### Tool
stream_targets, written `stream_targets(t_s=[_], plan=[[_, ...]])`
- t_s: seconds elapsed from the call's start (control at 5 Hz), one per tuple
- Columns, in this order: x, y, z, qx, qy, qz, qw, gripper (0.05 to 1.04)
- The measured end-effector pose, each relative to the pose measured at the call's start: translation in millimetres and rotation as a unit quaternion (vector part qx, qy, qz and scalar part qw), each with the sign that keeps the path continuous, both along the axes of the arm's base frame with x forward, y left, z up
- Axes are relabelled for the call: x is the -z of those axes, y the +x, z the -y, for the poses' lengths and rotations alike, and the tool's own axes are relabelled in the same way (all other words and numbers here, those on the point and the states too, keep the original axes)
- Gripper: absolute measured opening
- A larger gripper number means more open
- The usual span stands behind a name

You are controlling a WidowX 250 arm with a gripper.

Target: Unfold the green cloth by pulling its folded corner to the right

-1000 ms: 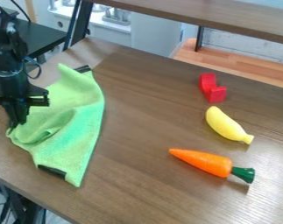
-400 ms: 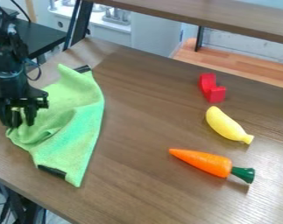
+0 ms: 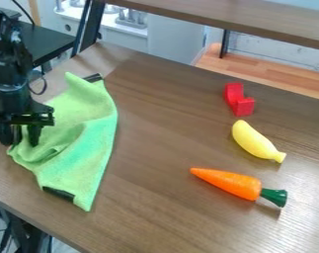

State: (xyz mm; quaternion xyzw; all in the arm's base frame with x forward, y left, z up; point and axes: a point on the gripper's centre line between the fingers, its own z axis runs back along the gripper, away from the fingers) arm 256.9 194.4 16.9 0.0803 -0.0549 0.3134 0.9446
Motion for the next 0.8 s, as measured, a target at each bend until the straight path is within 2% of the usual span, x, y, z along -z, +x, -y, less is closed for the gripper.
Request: stream_targets(t_s=[0.2,0.4,0.6,0.8], plan=[[-0.5,-0.6,-1.7,-0.005,0.003,-0.001,1.0,0.355],[-1.0,-0.4,-1.4,-0.004,0.003,-0.003,1.0,0.167],[-2.8,-1.1,-3.4,-0.011,0.005,-0.007,0.9999,0.125],[-4.6,-3.0,-4.8,-0.019,0.006,-0.017,0.9997,0.349]])
